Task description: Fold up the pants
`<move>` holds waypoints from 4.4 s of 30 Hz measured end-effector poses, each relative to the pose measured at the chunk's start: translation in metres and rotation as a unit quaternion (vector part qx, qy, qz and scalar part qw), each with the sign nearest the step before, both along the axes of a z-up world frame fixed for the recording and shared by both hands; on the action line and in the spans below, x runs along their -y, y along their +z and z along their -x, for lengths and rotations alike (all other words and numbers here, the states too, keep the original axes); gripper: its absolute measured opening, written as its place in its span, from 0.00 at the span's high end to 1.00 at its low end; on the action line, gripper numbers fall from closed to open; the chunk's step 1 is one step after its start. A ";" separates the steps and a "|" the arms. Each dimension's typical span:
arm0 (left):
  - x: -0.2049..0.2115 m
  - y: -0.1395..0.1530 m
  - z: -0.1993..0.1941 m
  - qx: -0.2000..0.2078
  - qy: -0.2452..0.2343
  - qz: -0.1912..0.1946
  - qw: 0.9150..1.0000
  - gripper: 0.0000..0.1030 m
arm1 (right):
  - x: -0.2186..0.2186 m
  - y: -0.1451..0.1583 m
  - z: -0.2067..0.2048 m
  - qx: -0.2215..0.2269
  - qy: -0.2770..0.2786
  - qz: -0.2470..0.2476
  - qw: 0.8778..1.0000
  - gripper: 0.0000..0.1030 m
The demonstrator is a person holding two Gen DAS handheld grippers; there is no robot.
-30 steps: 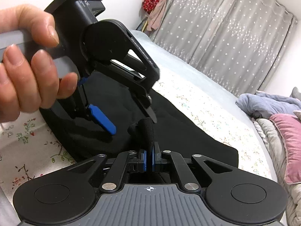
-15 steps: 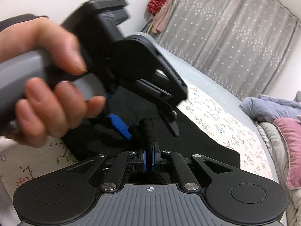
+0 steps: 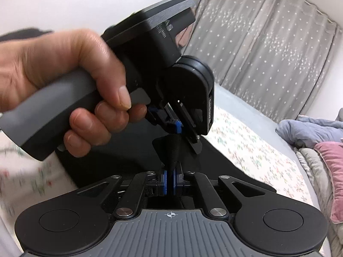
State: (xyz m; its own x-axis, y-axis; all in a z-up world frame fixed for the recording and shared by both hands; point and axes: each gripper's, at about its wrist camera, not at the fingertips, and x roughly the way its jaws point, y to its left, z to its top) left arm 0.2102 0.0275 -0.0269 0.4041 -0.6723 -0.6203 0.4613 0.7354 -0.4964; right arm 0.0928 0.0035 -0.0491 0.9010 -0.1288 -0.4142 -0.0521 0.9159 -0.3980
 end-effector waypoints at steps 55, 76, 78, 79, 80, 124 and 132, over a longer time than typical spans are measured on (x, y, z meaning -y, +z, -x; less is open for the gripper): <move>-0.278 0.042 -0.035 0.179 0.195 -0.089 0.960 0.83 | -0.183 -0.002 -0.149 -0.006 0.140 -0.129 0.982 0.96; -0.309 0.008 -0.054 0.074 0.288 -0.189 0.936 0.80 | -0.173 -0.019 -0.193 -0.106 0.187 -0.224 0.951 0.79; -0.312 0.014 -0.048 0.079 0.302 -0.179 0.933 0.80 | -0.161 -0.013 -0.193 -0.123 0.197 -0.245 0.941 0.52; -0.312 0.018 -0.045 0.080 0.306 -0.173 0.933 0.80 | -0.148 -0.010 -0.187 -0.124 0.198 -0.262 0.937 0.36; -0.312 0.021 -0.042 0.083 0.307 -0.167 0.933 0.80 | -0.134 -0.006 -0.179 -0.119 0.201 -0.278 0.932 0.34; -0.007 -0.023 0.073 0.074 0.039 -0.215 0.973 0.78 | 0.099 -0.026 -0.026 -0.201 0.070 -0.146 0.966 0.72; 0.004 -0.015 0.068 0.059 0.037 -0.187 0.980 0.78 | 0.100 -0.029 -0.023 -0.205 0.076 -0.148 0.964 0.71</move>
State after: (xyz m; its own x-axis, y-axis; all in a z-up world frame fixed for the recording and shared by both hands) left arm 0.1419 0.0237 -0.0415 0.5276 -0.3731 -0.7632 0.4376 0.8894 -0.1323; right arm 0.1158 -0.0967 -0.0782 0.6524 0.1712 -0.7383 -0.2931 0.9554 -0.0374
